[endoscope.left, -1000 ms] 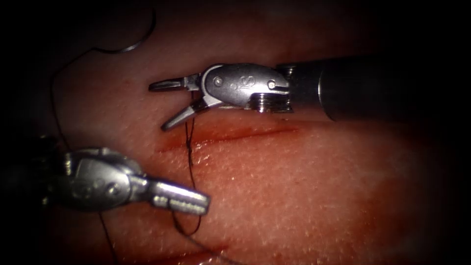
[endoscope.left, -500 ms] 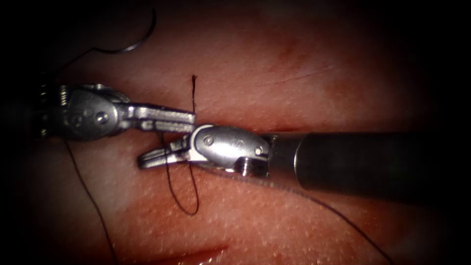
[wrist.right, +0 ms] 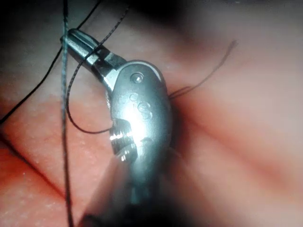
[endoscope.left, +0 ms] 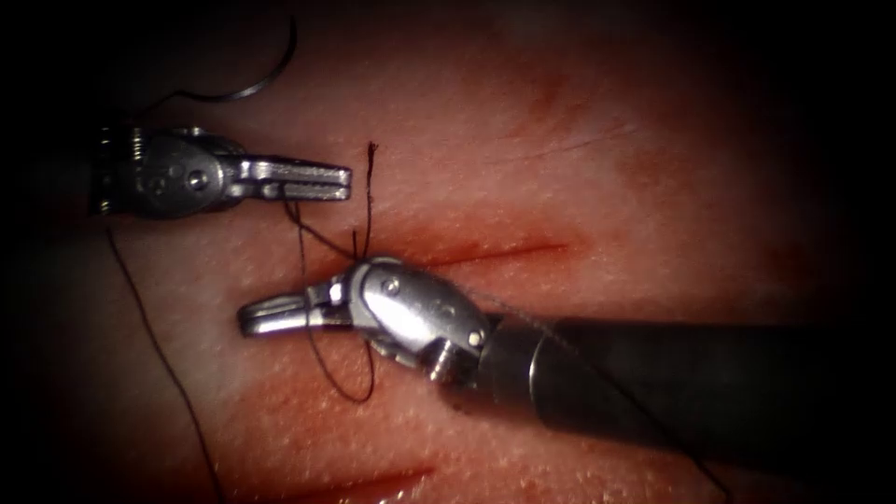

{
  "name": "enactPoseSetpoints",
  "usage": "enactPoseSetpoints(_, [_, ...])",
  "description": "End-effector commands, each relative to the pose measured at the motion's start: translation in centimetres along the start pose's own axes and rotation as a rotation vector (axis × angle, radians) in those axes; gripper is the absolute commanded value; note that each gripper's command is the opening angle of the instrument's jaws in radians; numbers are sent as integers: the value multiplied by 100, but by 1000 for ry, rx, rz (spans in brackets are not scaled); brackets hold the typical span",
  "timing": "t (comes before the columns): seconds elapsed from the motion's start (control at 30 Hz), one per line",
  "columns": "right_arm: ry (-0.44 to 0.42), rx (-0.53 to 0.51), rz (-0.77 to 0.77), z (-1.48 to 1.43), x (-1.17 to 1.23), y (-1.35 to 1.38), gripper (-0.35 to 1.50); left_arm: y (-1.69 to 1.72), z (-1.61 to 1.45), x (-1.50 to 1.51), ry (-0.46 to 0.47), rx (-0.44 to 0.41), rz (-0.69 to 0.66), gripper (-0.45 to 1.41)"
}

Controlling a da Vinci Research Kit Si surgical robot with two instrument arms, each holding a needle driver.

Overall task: Wound Closure
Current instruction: Wrap the suture counter-clockwise one time around the right needle holder, then pick up tail end of suture with right hand

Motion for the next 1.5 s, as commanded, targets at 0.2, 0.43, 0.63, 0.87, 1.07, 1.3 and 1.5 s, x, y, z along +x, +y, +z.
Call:
enactPoseSetpoints(0.2, [105, -12, 33, 1, 6, 0, -35, 3, -6, -23, 11, 0, 4, -45])
enactPoseSetpoints(0.43, [182, -98, 95, -19, 25, 7, -35, 19, -15, -35, 11, -7, -11, -45])
enactPoseSetpoints(0.63, [227, -186, 279, -39, 39, 17, -35, 32, -22, -40, 5, -10, -9, -45])
enactPoseSetpoints(0.87, [223, -372, 443, -39, 48, 21, -35, 49, -13, -57, -9, 0, -31, -45])
enactPoseSetpoints(1.07, [87, -686, 390, -44, 43, 17, -20, 70, 7, -61, -39, -17, -44, -45])
enactPoseSetpoints(1.3, [-7, -872, 379, -57, 37, 18, 42, 74, 19, -54, -33, -24, -43, -45])
enactPoseSetpoints(1.5, [14, -985, 441, -74, 34, 28, 66, 73, 27, -51, -43, -27, -46, -45])
